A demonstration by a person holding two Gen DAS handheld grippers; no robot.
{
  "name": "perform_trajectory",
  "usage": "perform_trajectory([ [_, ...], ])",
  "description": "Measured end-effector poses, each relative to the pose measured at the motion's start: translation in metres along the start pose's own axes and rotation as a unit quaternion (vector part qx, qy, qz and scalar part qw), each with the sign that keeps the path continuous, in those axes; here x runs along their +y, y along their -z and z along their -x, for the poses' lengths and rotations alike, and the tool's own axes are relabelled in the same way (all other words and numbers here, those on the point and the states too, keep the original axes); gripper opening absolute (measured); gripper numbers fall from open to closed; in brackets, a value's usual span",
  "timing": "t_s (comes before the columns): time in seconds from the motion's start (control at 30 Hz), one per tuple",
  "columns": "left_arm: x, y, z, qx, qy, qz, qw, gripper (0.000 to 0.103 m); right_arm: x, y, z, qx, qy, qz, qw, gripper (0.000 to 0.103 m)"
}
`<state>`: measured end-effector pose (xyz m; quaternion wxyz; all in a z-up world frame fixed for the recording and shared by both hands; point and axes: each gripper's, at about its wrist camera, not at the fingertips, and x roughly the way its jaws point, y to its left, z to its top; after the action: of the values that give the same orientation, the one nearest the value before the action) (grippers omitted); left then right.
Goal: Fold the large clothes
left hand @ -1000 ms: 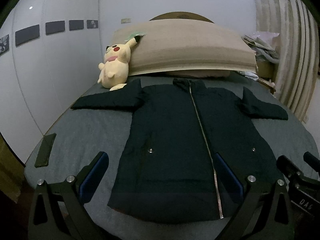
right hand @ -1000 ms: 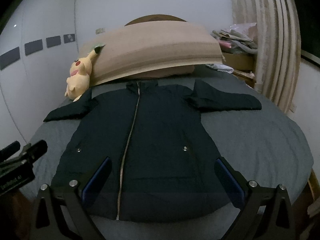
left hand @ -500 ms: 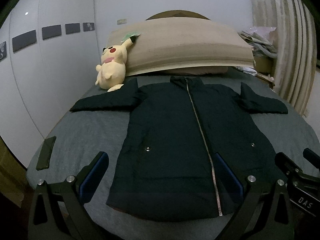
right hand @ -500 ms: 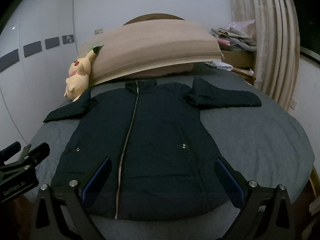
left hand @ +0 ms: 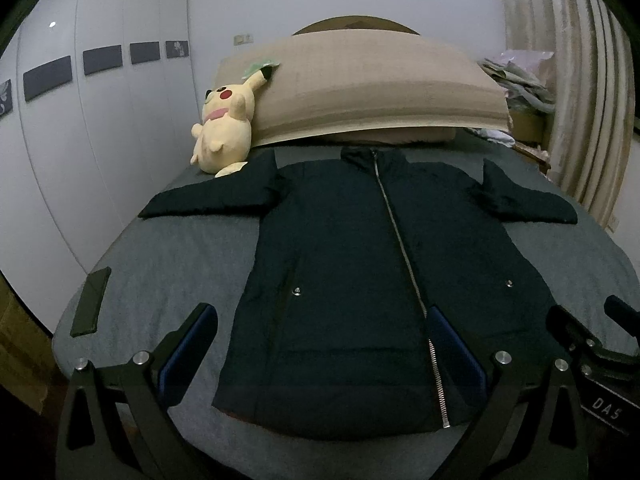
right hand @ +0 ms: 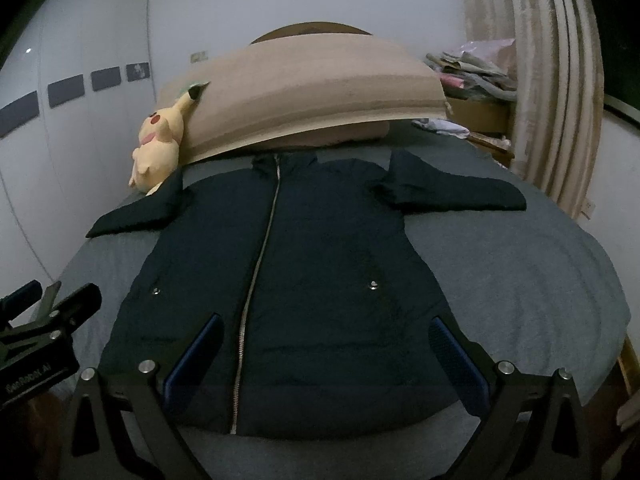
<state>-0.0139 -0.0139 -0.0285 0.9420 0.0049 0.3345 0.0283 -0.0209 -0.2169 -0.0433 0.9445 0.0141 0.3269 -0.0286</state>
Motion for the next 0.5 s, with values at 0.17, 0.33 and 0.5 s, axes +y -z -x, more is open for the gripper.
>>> perform_trajectory([
  [0.17,-0.0010,-0.0019,-0.0005,0.000,0.000,-0.002,1.0000,0.103,-0.0002,0.0011,0.0000,0.000,0.001,0.001,1.000,0.103],
  [0.33,-0.0011,-0.0015,0.0007,-0.001,0.000,-0.004,1.0000,0.103,-0.0007,0.0011,0.0014,-0.001,0.001,0.000,1.000,0.103],
  [0.5,-0.0016,-0.0011,0.0008,-0.001,0.000,-0.004,1.0000,0.103,0.0010,0.0004,0.0018,-0.003,0.001,0.002,1.000,0.103],
])
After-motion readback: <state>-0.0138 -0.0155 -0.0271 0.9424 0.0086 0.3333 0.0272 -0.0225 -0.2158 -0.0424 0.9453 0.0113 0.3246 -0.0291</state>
